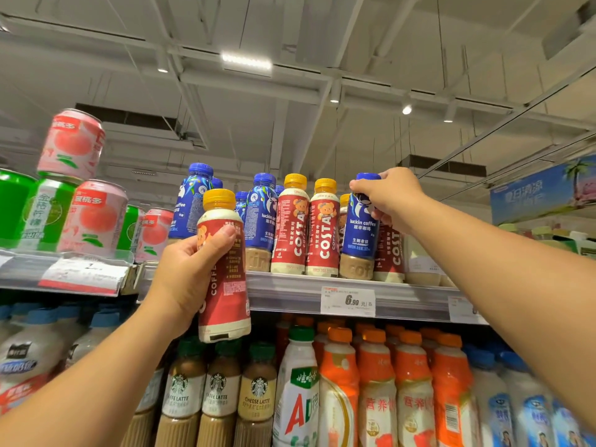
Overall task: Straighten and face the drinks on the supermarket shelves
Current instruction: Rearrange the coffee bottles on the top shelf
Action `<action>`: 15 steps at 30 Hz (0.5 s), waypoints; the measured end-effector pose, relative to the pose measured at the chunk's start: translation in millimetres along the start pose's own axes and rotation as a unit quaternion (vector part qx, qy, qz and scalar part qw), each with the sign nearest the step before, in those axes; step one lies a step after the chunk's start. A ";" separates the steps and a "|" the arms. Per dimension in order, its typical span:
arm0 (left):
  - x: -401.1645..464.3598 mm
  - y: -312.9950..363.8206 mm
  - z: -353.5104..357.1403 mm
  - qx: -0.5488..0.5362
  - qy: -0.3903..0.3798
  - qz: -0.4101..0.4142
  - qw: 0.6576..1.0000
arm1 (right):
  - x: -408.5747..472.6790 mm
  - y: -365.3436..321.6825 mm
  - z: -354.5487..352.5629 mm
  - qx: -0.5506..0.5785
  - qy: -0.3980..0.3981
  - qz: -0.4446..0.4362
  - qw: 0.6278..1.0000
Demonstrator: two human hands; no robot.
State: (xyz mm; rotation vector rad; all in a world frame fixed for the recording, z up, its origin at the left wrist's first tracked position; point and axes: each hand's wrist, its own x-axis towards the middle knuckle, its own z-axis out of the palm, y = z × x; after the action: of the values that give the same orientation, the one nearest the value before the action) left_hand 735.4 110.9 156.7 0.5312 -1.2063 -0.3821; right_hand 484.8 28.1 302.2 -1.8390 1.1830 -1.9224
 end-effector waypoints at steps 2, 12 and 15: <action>0.6 -0.5 -0.6 -0.002 -0.002 -0.003 1.000 | -5.4 -0.6 -5.2 0.008 0.005 0.001 1.000; -1.0 2.0 -11.6 0.025 -0.035 -0.023 0.999 | -48.2 -66.7 -25.5 0.043 -0.015 -0.127 0.991; -8.3 8.5 -28.7 0.052 -0.026 0.012 0.998 | -62.6 -96.6 1.1 0.075 -0.032 -0.125 0.989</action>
State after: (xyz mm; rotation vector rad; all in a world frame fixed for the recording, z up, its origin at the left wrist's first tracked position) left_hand 760.0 127.6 147.7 0.5988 -1.2868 -0.3145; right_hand 531.8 131.4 321.5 -2.0291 0.7966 -2.0000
